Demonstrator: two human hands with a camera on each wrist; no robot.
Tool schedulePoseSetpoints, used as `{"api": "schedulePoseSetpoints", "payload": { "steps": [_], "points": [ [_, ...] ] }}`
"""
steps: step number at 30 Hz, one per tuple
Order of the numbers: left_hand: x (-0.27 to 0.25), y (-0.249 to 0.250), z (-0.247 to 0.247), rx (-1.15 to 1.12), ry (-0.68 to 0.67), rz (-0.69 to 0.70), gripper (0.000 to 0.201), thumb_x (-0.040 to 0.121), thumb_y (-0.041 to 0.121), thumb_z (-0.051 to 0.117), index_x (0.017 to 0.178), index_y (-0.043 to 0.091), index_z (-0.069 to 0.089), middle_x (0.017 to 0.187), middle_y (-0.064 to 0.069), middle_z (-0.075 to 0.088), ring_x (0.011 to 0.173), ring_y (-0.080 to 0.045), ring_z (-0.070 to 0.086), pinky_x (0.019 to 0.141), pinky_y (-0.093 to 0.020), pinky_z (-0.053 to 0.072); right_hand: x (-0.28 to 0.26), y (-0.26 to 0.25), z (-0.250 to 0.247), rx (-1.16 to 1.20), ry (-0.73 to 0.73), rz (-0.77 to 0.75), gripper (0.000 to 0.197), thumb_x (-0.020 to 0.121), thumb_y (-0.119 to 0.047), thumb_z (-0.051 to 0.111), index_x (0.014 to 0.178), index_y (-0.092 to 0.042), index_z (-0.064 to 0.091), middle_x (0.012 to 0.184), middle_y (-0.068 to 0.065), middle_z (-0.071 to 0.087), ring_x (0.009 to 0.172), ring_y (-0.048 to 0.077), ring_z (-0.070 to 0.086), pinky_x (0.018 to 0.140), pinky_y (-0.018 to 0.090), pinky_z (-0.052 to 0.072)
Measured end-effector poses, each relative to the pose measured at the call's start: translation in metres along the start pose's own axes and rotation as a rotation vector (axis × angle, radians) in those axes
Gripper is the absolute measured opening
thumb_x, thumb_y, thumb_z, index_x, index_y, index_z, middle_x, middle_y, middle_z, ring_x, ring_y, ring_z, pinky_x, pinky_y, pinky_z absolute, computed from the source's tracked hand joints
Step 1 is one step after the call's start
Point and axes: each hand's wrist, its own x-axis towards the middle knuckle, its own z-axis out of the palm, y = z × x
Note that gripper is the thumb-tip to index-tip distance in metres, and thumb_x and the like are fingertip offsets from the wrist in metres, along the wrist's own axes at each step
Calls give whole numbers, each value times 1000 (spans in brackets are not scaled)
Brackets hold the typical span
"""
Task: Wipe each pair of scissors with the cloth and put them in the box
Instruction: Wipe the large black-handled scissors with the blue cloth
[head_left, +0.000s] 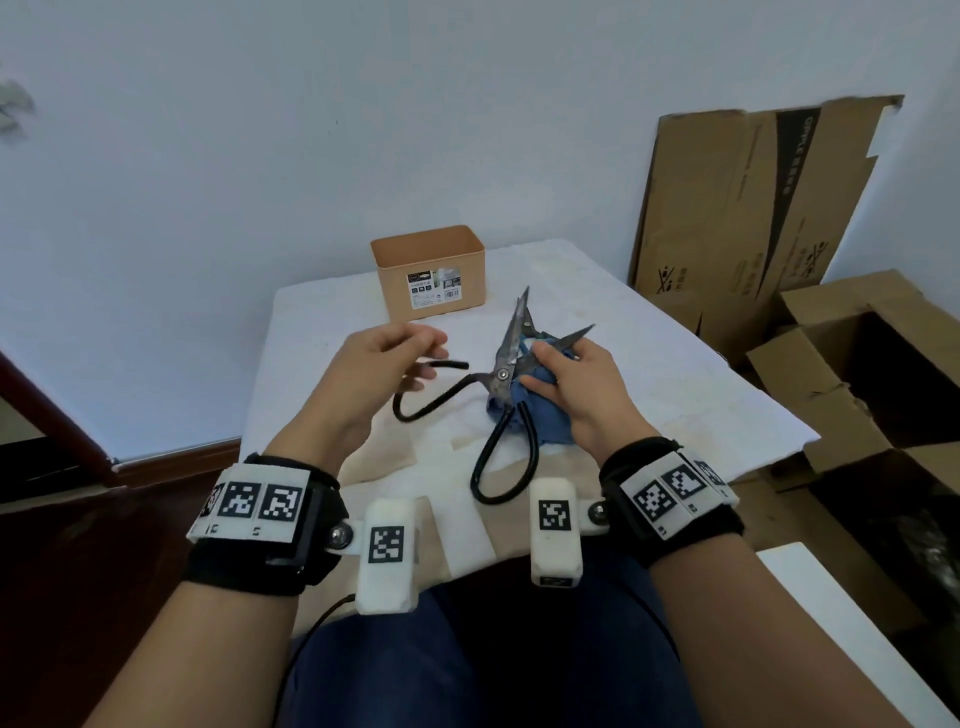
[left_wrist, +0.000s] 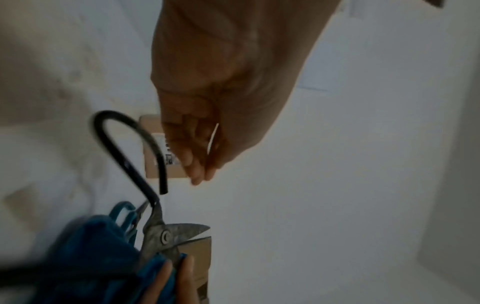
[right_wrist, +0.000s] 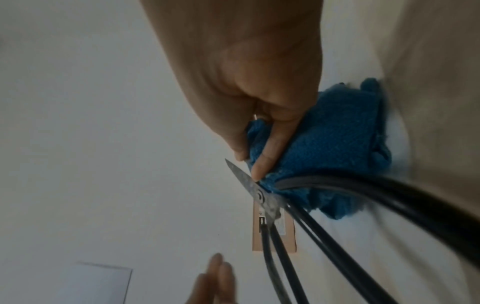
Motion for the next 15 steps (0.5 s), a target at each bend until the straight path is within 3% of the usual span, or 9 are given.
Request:
{"api": "schedulePoseSetpoints", "payload": {
  "steps": [2,4,6,8,12,15],
  "points": [
    [-3,-5,5,-72,-114,-176,26,104,22,50,100,8,72,96,-9,76,70,-9,68,64,-17,55,0,2,-1,88,31,-14,13,96,-9,58,106,0,59,105,8,61,81,15,66,63,19,57],
    [-3,-14,12,-67,-216,-291,31,105,25,48,103,5,71,101,-12,76,81,-15,71,73,-21,58,0,3,1,145,45,-42,15,97,-9,57,109,0,58,104,5,61,83,15,66,65,19,57],
    [0,-23,20,-75,-209,-326,30,105,27,49,108,5,70,110,-13,75,96,-18,70,86,-27,56,-1,2,3,170,39,-59,14,97,-9,57,108,0,56,103,5,61,84,15,66,67,20,58],
    [2,-26,29,-147,-185,-348,26,103,28,52,109,9,68,114,-10,73,100,-18,69,88,-29,55,-2,4,4,167,18,-54,13,97,-9,57,107,-1,56,107,8,60,88,18,66,70,22,59],
    [0,-19,41,-462,-242,-441,18,102,27,54,100,15,67,91,-2,72,86,-17,68,82,-28,57,-5,7,5,137,-42,-48,12,96,-11,58,103,-2,58,115,14,60,98,22,66,75,24,59],
    [-2,-14,46,-542,-231,-433,11,100,22,58,98,15,67,86,-2,69,76,-16,66,75,-27,59,-6,7,6,119,-79,-49,15,96,-10,59,108,-1,58,119,18,60,106,27,65,73,23,59]
  ]
}}
